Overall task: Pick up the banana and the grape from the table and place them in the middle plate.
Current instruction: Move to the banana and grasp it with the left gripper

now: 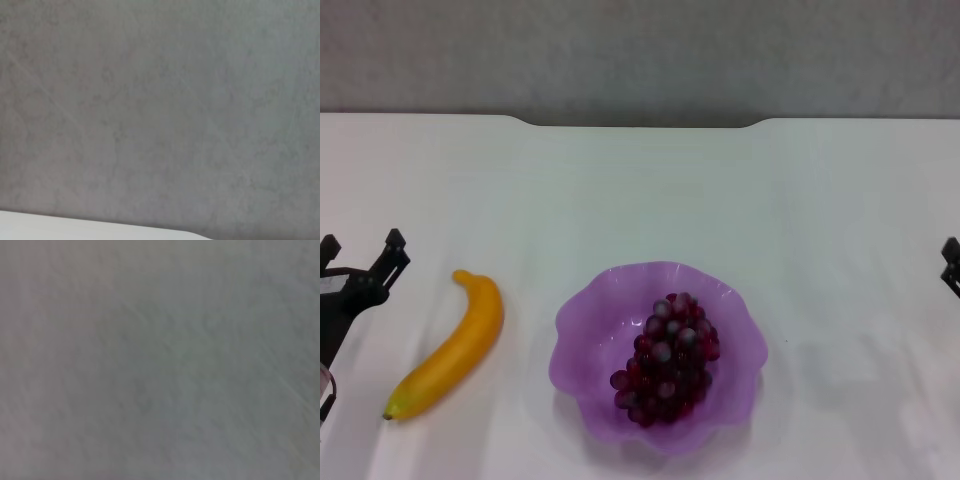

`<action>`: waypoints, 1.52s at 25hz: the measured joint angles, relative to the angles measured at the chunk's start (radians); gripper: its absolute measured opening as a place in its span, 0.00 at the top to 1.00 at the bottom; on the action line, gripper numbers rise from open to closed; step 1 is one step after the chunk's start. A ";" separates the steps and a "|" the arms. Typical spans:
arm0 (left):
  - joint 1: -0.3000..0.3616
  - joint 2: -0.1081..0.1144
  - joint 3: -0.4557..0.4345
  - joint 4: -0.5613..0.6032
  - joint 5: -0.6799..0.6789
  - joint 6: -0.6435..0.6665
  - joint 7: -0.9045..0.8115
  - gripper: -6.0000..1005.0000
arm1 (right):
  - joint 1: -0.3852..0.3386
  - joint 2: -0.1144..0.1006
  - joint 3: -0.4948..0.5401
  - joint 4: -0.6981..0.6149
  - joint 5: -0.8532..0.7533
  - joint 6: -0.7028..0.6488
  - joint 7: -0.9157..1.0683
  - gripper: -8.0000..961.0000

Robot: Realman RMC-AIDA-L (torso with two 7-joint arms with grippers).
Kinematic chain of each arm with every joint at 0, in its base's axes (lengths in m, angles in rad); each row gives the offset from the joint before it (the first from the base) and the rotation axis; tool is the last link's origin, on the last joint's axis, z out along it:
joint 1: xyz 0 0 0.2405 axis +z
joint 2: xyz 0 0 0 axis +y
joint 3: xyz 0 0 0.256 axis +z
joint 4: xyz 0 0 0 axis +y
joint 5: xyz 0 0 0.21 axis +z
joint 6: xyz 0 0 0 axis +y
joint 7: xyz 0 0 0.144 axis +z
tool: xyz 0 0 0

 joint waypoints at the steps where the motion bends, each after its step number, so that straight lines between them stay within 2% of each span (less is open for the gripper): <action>1: -0.002 0.001 0.000 0.000 0.008 -0.002 -0.001 0.11 | 0.002 0.001 -0.003 -0.001 0.024 0.030 -0.023 0.09; 4: -0.015 0.008 0.000 -0.001 0.067 -0.009 -0.027 0.11 | 0.004 0.001 -0.014 0.001 0.080 0.105 -0.043 0.09; 6: -0.023 0.022 0.000 -0.014 0.128 -0.013 -0.083 0.11 | 0.004 -0.001 -0.020 0.010 0.088 0.173 -0.047 0.09; 7: -0.025 0.036 -0.001 -0.031 0.164 -0.019 -0.126 0.11 | 0.004 -0.002 -0.022 0.018 0.088 0.207 -0.054 0.09; 11: -0.019 0.118 -0.004 -0.169 0.301 -0.077 -0.294 0.11 | 0.005 -0.004 -0.019 0.044 0.089 0.287 -0.093 0.09; 14: -0.018 0.150 -0.021 -0.239 0.362 -0.143 -0.303 0.12 | 0.006 -0.004 -0.018 0.051 0.090 0.310 -0.103 0.09; 15: -0.019 0.158 -0.030 -0.259 0.380 -0.178 -0.301 0.12 | 0.006 -0.004 -0.019 0.053 0.090 0.311 -0.103 0.09; 16: -0.025 0.183 -0.048 -0.325 0.413 -0.304 -0.296 0.12 | 0.006 -0.004 -0.021 0.056 0.090 0.314 -0.103 0.09; 17: -0.025 0.183 -0.048 -0.325 0.413 -0.304 -0.296 0.12 | 0.006 -0.005 -0.022 0.060 0.088 0.316 -0.103 0.09; 18: -0.027 0.196 -0.055 -0.370 0.422 -0.395 -0.287 0.12 | 0.006 -0.005 -0.023 0.064 0.085 0.319 -0.104 0.09; 21: -0.028 0.212 -0.074 -0.482 0.424 -0.605 -0.230 0.12 | 0.006 -0.006 -0.024 0.070 0.077 0.329 -0.104 0.09; 23: -0.033 0.205 -0.120 -0.549 0.424 -0.765 -0.154 0.12 | 0.007 -0.006 -0.024 0.070 0.077 0.342 -0.104 0.09; 24: -0.039 0.180 -0.199 -0.601 0.425 -0.944 -0.054 0.12 | 0.008 -0.006 -0.024 0.070 0.077 0.351 -0.107 0.09; 25: -0.039 0.180 -0.199 -0.601 0.425 -0.944 -0.054 0.13 | 0.009 -0.006 -0.024 0.071 0.077 0.357 -0.111 0.09; 26: -0.040 0.150 -0.278 -0.647 0.425 -1.073 0.032 0.13 | 0.010 -0.006 -0.024 0.073 0.077 0.360 -0.116 0.09; 28: -0.034 0.111 -0.362 -0.706 0.425 -1.195 0.136 0.13 | 0.014 -0.006 -0.025 0.076 0.076 0.362 -0.124 0.09; 30: -0.008 0.043 -0.465 -0.810 0.425 -1.347 0.281 0.13 | 0.014 -0.006 -0.030 0.079 0.077 0.363 -0.126 0.09; 31: 0.005 0.020 -0.495 -0.857 0.421 -1.409 0.337 0.13 | 0.015 -0.005 -0.033 0.080 0.077 0.364 -0.126 0.09; 32: 0.018 0.007 -0.513 -0.905 0.407 -1.465 0.387 0.13 | 0.016 -0.005 -0.036 0.081 0.077 0.366 -0.127 0.09; 33: 0.027 0.000 -0.524 -0.959 0.375 -1.534 0.430 0.14 | 0.017 -0.005 -0.041 0.082 0.076 0.370 -0.127 0.09; 35: 0.030 0.006 -0.537 -1.016 0.301 -1.648 0.472 0.14 | 0.017 -0.005 -0.048 0.086 0.077 0.378 -0.127 0.09; 38: 0.023 0.007 -0.611 -1.084 0.240 -1.832 0.543 0.14 | 0.022 -0.005 -0.061 0.090 0.077 0.386 -0.128 0.09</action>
